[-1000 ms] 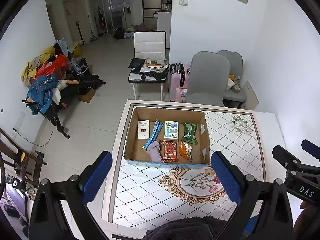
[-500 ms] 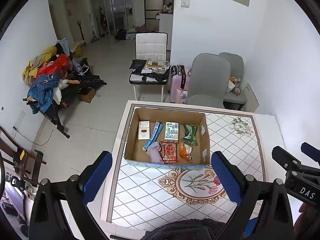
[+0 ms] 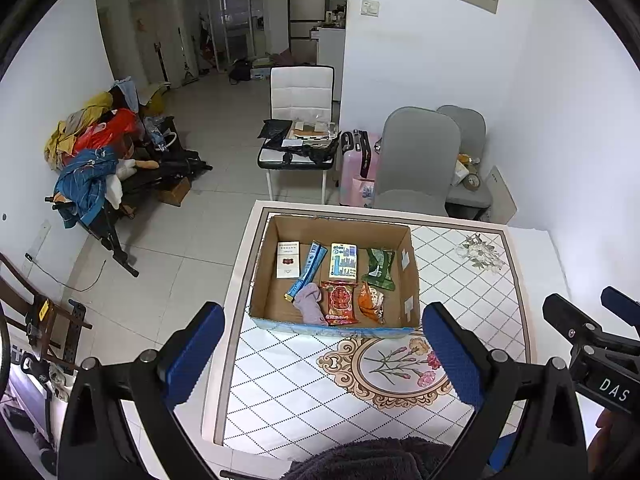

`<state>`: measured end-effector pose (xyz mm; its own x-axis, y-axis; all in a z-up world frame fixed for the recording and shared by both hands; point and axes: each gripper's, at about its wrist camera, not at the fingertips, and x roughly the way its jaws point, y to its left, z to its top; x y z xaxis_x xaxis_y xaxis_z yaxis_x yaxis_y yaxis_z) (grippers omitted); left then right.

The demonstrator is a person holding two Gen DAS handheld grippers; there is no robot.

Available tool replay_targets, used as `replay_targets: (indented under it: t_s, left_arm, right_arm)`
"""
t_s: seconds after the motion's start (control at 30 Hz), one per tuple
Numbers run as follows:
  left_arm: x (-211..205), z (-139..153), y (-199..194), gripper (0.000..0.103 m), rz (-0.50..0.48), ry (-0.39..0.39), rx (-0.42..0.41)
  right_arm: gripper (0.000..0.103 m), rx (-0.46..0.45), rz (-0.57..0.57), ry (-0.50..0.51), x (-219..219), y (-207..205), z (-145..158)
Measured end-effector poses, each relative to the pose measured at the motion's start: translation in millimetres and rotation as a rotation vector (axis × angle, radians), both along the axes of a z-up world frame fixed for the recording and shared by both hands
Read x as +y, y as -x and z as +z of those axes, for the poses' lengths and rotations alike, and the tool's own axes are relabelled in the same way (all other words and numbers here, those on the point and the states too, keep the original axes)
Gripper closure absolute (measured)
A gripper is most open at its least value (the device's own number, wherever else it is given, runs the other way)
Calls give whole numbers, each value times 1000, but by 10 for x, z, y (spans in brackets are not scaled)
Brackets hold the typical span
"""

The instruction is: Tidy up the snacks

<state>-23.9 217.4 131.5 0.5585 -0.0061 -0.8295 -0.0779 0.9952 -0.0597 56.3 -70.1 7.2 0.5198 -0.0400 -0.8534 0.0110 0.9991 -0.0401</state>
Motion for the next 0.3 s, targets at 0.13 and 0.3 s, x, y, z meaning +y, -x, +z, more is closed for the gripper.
replay_targets:
  t_s: [0.13,0.3]
  left_arm:
    - [-13,0,11,2,-1,-3,-3]
    - [-23,26,33,2,-4,-14,-12]
  right_arm:
    - [0,-1,2,-1,-2,1,-2]
    - [0,-1,1,-6,-7,10,0]
